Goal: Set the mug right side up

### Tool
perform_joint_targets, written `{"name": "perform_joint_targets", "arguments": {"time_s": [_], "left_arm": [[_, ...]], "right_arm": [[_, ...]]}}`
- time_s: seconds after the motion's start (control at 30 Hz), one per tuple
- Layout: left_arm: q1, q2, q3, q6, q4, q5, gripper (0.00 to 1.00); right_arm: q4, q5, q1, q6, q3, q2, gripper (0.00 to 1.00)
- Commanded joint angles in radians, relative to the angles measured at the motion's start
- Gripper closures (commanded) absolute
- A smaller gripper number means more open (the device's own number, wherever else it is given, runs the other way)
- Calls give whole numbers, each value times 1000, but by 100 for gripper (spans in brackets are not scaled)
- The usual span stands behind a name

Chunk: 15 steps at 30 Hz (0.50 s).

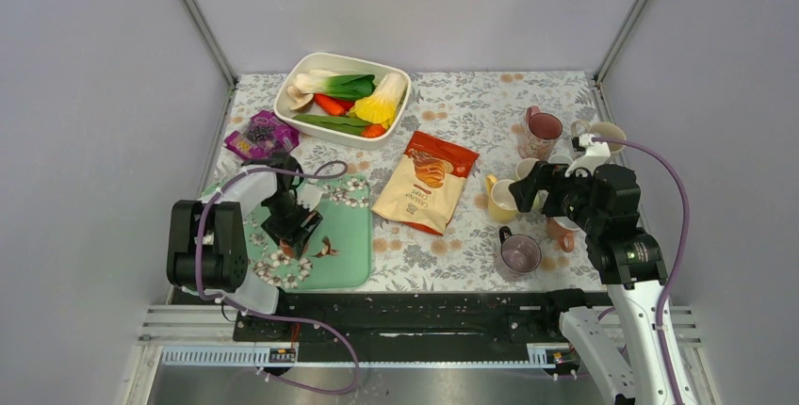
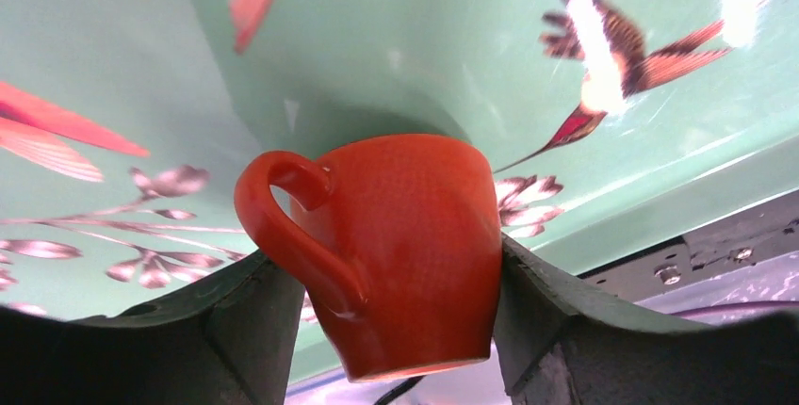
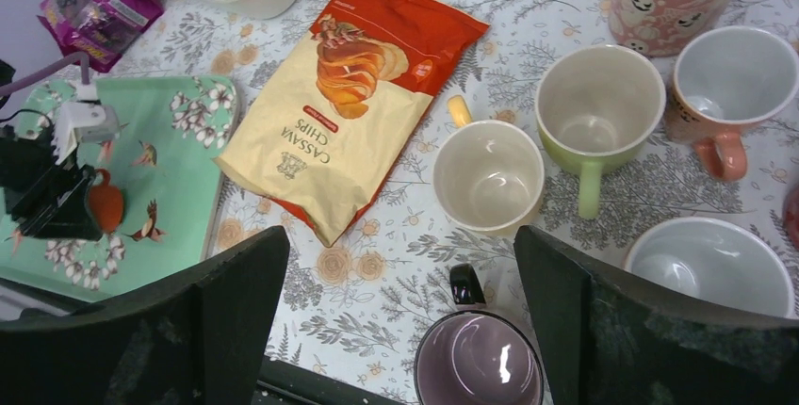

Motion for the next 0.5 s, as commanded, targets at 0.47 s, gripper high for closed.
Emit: {"name": "perform_joint_targets", "arguments": {"time_s": [0.47], "left_arm": [[-35,-114,256,73,-48,328,100]], "right_arm": [[289,-295,26,196,-69,-23,0]]}}
